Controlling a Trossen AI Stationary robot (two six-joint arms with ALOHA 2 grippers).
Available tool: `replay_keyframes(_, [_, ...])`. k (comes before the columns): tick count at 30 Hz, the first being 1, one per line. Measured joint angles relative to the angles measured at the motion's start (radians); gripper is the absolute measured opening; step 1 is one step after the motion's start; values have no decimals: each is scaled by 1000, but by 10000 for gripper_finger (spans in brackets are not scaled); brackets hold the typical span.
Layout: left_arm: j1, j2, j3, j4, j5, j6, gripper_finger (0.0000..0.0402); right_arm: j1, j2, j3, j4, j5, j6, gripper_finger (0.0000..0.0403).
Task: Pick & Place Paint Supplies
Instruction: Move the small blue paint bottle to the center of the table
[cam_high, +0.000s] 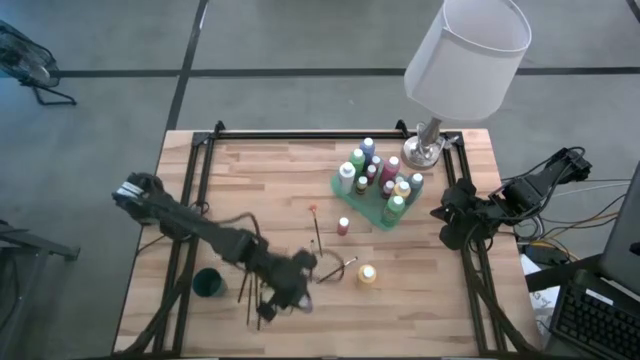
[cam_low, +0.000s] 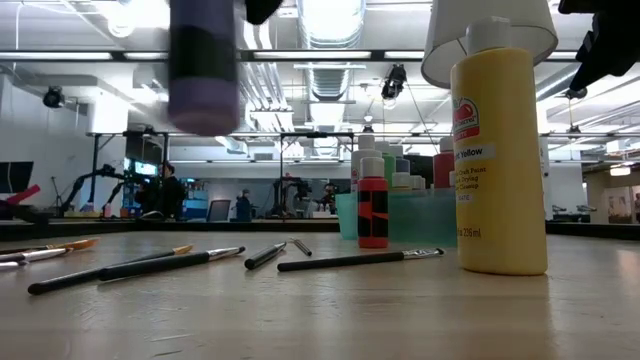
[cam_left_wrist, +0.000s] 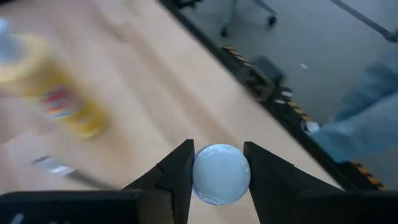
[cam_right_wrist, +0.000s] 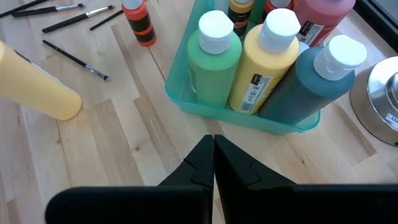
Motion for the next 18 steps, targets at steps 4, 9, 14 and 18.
replay_keyframes(4, [108,-48,0,-35,0,13,130,0,0,0,0,0,0,8])
replay_keyframes(9, [262,-72,0,-72,2,66,133,0,0,0,0,0,0,8])
replay_keyframes(14, [420,-69,0,-71,82,124,134,0,0,0,0,0,0,8])
replay_keyframes(18, [537,-56,0,-64,113,184,131,0,0,0,0,0,0,8])
